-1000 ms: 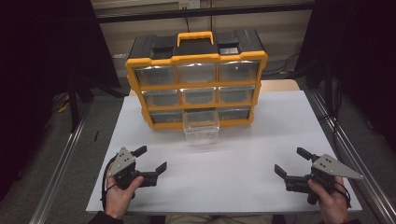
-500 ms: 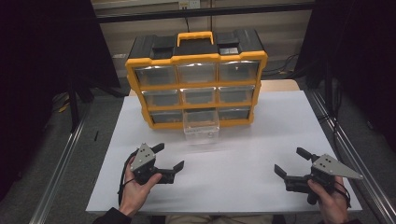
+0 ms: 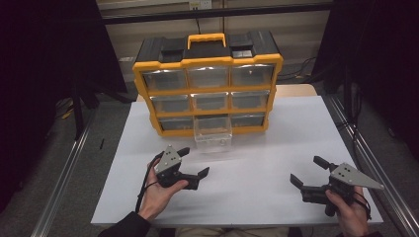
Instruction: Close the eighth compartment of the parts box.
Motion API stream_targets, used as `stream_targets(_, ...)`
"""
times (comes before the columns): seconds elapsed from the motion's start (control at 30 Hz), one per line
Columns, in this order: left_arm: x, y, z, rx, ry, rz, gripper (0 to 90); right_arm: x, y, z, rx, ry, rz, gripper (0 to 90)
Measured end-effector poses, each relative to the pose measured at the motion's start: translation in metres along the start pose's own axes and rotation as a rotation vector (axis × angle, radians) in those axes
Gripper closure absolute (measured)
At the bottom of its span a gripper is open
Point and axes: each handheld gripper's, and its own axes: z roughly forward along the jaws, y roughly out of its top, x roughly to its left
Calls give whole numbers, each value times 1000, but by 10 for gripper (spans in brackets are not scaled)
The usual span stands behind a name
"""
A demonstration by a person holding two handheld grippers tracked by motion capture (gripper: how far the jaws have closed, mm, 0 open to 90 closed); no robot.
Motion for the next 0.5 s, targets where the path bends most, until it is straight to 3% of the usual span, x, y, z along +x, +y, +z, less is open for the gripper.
stream_targets(0.07, -2, 1, 6, 3, -2, 22, 59, 0, 0, 0, 1, 2, -1, 1)
stream_targets(0.1, -2, 2, 11, -22, -31, 17, 59, 0, 0, 0, 0, 1, 0, 1)
stream_targets(0.13, -4, 3, 14, -23, -9, 13, 60, 0, 0, 0, 0, 2, -2, 1)
stream_targets(0.17, -4, 4, 15, -19, -31, 28, 63, 0, 0, 0, 0, 2, -2, 1)
stream_targets(0.2, -5, 5, 17, -16, -16, 37, 73, 0, 0, 0, 1, 3, -1, 1)
stream_targets(0.23, -4, 5, 19, -34, -52, 36, 74, 0, 0, 0, 1, 4, -2, 1)
stream_targets(0.27, -4, 6, 20, -34, -33, 30, 82, 0, 0, -1, 0, 3, -2, 1)
stream_targets(0.33, -4, 8, 23, -44, -5, 34, 127, 0, 0, 0, 1, 2, -1, 1)
stream_targets(0.37, -2, 8, 25, -57, -12, 41, 158, 0, 0, 0, 1, 2, -3, 1)
stream_targets(0.4, -2, 9, 28, -51, 16, 31, 206, 0, 0, 0, 3, 7, -6, 1)
stream_targets(0.5, 0, 7, 34, -36, 19, 37, 351, 1, 0, 0, 4, 11, -8, 1)
